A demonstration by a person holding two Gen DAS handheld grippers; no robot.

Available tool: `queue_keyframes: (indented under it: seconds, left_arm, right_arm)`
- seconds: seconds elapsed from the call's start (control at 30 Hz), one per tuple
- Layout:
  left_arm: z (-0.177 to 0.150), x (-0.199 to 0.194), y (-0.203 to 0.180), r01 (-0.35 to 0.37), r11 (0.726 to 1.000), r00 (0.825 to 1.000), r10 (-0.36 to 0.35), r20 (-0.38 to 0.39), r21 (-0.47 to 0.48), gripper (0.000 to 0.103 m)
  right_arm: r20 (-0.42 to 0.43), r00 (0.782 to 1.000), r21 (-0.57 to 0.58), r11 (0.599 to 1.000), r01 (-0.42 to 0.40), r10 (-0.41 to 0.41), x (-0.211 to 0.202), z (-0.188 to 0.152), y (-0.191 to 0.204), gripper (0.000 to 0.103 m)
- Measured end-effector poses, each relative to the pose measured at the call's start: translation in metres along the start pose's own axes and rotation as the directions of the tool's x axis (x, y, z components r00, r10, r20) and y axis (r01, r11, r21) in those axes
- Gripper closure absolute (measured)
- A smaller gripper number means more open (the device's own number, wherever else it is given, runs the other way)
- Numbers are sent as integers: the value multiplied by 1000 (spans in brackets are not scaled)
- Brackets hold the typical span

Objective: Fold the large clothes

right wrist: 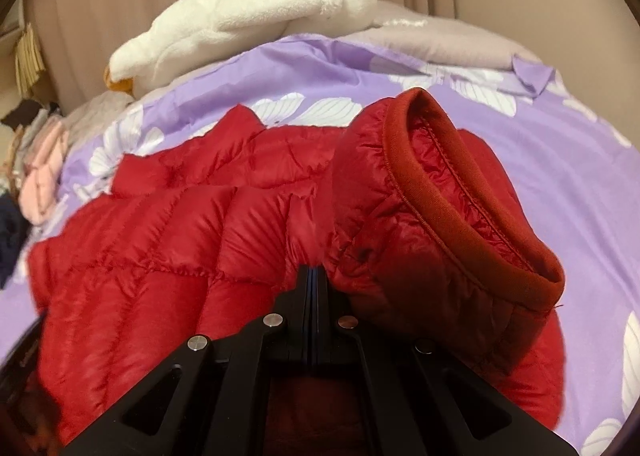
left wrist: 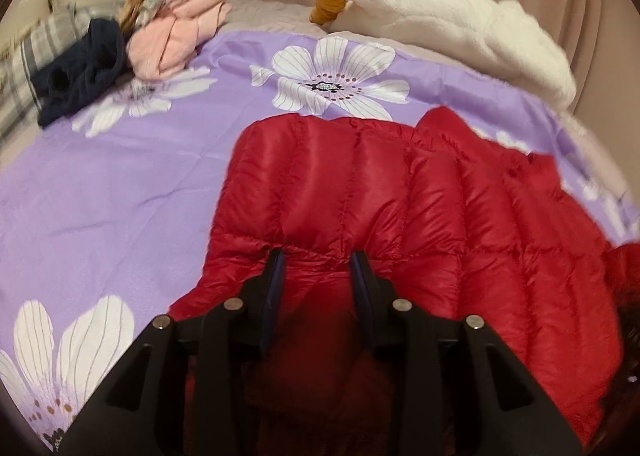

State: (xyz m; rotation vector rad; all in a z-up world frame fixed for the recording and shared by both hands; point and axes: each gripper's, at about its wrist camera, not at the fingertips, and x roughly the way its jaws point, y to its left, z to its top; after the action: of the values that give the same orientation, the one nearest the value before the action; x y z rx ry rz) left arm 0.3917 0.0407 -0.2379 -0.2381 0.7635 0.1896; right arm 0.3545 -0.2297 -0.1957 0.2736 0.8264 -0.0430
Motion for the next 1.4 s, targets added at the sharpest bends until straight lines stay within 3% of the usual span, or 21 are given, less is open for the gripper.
queue_keyframes:
  seconds: [0.1,0.17,0.23,0.3,0.33,0.47,0.57,0.63,0.8,0.87,0.93,0.97,1.0,1.07,1.1,1.13,1.17,1.2,1.23,1.33,1.4]
  left_arm:
    - [-2,-32,19,7,999,1000,-8,-12,-37,36]
    - [-6,-64,32,-5,997,1000,7,23,-72,36]
    - [-11,-100,44,34,997,997,-29,74,-74,36]
    - [-18,-134,52,23,998,991,-15,130,-60,31]
    - [-23,-153,55,7,999,986,2,168,-50,29]
    - [-49,-214,67,-15,1000,964,14,267,2,15]
    - [-73,-241,86,9,998,963,10,268,-68,10]
    - [-88,-246,98,39,994,970,-13,242,-102,9]
    - [-124,-237,124,25,985,992,-4,127,-171,9]
    - [-143,-225,140,69,965,997,-60,41,-251,9]
    - [-165,-209,152,194,918,971,-230,-68,-346,10]
    - [-179,-199,155,265,873,933,-339,-119,-410,10]
    - [-190,-198,156,315,837,911,-398,-104,-447,10]
    - [-196,-210,148,336,844,921,-387,-41,-418,12]
    - [-198,-212,141,377,830,900,-433,-49,-411,14]
    - [-200,-210,135,432,794,862,-503,-65,-428,14]
    - [-204,-206,128,490,740,805,-587,-87,-461,14]
    - [-207,-203,123,513,710,778,-623,-88,-483,14]
    - [-209,-201,118,528,688,765,-640,-73,-498,14]
    - [-210,-190,107,514,672,772,-633,-54,-533,22]
    - [-209,-187,103,534,646,751,-658,-45,-545,32]
  right_arm:
    - [-44,999,12,1000,-28,29,-32,-2,-11,103]
    - [-39,999,-31,1000,0,-1,-58,-6,-15,97]
    - [31,998,-99,993,65,-62,-98,-18,-18,40]
    - [126,988,-108,989,99,-86,-135,-32,-25,22]
    - [168,982,-100,989,106,-88,-157,-42,-31,21]
    - [197,978,-53,995,80,-68,-203,-66,-50,21]
    - [216,972,-9,995,96,-92,-226,-86,-61,20]
    - [209,973,12,995,97,-98,-229,-95,-66,19]
    - [150,985,107,992,67,-82,-229,-126,-87,19]
    - [117,989,152,986,72,-91,-227,-141,-95,19]
    - [61,996,226,973,46,-61,-218,-157,-108,19]
    - [41,998,254,967,31,-42,-216,-163,-112,19]
    - [12,1000,292,956,3,-7,-211,-171,-116,19]
    - [-9,996,376,923,-81,91,-205,-188,-123,19]
    - [8,992,411,904,-116,124,-206,-195,-122,19]
    - [28,991,426,895,-129,130,-208,-199,-119,19]
    - [36,989,428,892,-144,142,-211,-202,-113,19]
    - [35,982,426,886,-183,185,-211,-203,-105,19]
    - [29,974,422,881,-214,223,-210,-203,-96,19]
    - [14,955,442,855,-271,296,-200,-202,-80,17]
    - [32,954,459,843,-280,299,-199,-203,-75,17]
